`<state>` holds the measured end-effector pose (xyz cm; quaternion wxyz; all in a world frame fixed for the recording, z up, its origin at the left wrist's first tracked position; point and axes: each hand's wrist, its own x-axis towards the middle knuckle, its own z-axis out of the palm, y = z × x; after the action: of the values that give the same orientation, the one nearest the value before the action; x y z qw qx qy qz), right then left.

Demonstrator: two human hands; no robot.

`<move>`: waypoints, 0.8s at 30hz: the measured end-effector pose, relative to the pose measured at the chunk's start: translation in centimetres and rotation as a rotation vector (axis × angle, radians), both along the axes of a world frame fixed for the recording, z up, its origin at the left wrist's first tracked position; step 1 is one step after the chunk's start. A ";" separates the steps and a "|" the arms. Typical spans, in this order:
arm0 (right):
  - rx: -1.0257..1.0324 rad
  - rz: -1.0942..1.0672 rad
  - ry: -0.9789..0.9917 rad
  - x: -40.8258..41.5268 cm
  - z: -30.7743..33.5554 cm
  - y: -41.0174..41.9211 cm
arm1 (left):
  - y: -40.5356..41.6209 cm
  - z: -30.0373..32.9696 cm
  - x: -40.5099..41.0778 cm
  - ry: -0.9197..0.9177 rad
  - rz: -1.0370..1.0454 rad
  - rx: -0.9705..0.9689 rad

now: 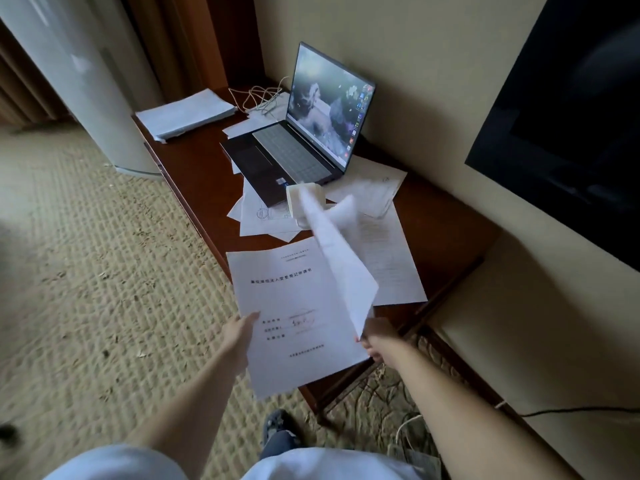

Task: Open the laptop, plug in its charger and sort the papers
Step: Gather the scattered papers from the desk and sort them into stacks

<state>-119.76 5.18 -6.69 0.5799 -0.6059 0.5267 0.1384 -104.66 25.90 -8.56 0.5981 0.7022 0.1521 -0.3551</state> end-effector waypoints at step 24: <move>-0.671 -0.103 0.323 2.4 -0.6 -7.3 | -1.2 0.7 1.7 -0.073 -0.058 0.117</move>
<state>-117.34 -2.14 -7.24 0.2649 -0.7052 0.6572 0.0227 -102.95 24.68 -7.87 0.5506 0.7526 0.1304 -0.3368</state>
